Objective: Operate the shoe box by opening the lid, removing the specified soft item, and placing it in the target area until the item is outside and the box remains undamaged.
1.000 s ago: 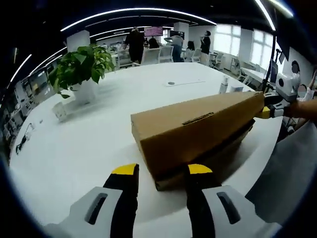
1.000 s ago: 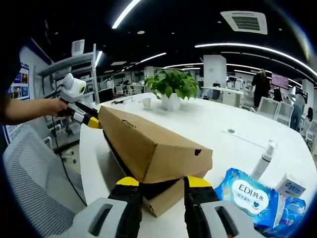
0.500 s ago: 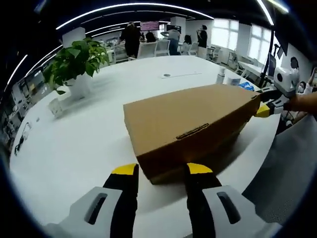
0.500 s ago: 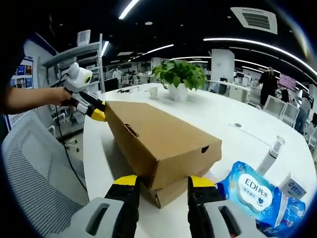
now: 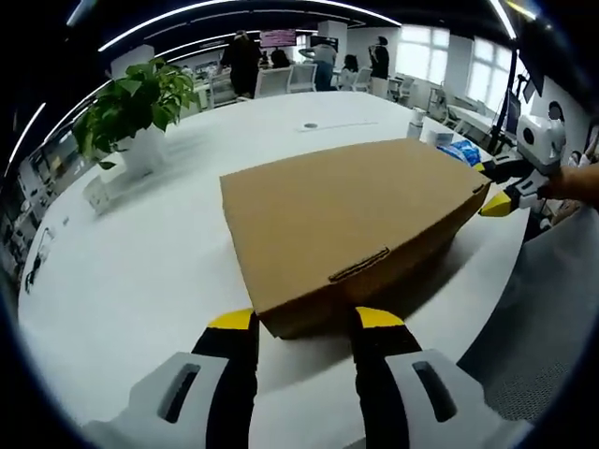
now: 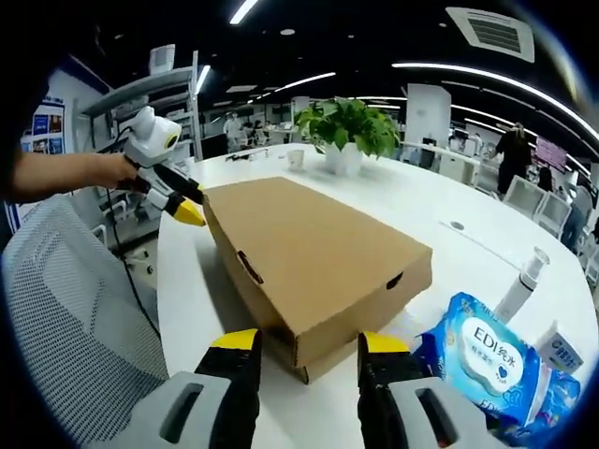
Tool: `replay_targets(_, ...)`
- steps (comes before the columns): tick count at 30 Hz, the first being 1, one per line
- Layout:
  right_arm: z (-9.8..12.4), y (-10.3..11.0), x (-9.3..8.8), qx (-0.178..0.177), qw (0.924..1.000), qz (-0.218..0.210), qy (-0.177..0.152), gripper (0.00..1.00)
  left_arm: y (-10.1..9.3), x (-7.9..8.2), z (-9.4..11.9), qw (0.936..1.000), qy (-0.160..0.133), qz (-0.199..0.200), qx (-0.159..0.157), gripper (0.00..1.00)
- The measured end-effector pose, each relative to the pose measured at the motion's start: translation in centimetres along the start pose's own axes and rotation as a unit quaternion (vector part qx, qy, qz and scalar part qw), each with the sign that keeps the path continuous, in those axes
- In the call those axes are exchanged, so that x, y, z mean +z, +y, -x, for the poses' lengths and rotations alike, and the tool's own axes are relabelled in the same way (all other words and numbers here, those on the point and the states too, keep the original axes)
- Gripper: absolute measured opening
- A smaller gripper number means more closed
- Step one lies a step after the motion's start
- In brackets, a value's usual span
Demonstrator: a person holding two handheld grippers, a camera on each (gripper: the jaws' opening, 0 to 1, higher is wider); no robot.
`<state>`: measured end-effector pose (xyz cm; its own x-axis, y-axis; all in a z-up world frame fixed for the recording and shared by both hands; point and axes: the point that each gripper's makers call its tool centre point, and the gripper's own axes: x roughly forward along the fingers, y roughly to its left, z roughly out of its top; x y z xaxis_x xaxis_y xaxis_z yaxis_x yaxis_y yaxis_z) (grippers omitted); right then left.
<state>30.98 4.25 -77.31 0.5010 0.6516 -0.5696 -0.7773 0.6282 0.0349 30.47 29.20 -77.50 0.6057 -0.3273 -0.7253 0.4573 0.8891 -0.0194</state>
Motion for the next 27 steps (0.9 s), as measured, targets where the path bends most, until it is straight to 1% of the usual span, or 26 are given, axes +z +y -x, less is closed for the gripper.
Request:
replay_targets(5,0.6,-0.1,0.9,-0.003,0.9999,-0.004,-0.011,0.39,0.6,0.5,0.9,0.9999,-0.011,0.010,0.002,0.39)
replay_targets(9,0.5,-0.3,1.7,-0.006,0.9998,-0.006,-0.020,0.40,1.0,1.5,1.3,0.9995,-0.028,0.013,0.001,0.39)
replay_targets(10,0.5,-0.3,1.8,-0.006,0.9998,-0.006,-0.020,0.40,0.9,1.6,1.2,0.9996,-0.026,0.011,-0.001,0.39)
replay_targets(14,0.1,-0.1,1.8,-0.002,0.9998,-0.006,-0.019,0.40,0.6,1.5,1.0,0.9997,-0.023,0.001,-0.008,0.36)
replay_targets(15,0.1,-0.1,1.7,-0.004,0.9998,-0.008,-0.018,0.40,0.3,1.5,0.8,0.9996,-0.025,0.000,-0.015,0.35)
replay_targets(16,0.1,-0.1,1.7,-0.004,0.9998,-0.008,-0.018,0.40,0.1,1.5,0.7,0.9995,-0.027,0.001,-0.016,0.37)
replay_targets(18,0.0,-0.2,1.6,-0.005,0.9998,-0.007,-0.016,0.40,0.0,1.4,0.5,0.9995,-0.027,0.004,-0.016,0.38)
replay_targets(23,-0.3,-0.1,1.3,-0.007,0.9999,-0.002,-0.010,0.40,0.0,1.1,0.2,0.9996,-0.024,0.005,-0.010,0.38)
replay_targets(27,-0.6,0.0,1.0,-0.009,0.9999,0.005,-0.006,0.40,0.1,0.9,-0.1,0.9998,-0.016,0.007,-0.009,0.38)
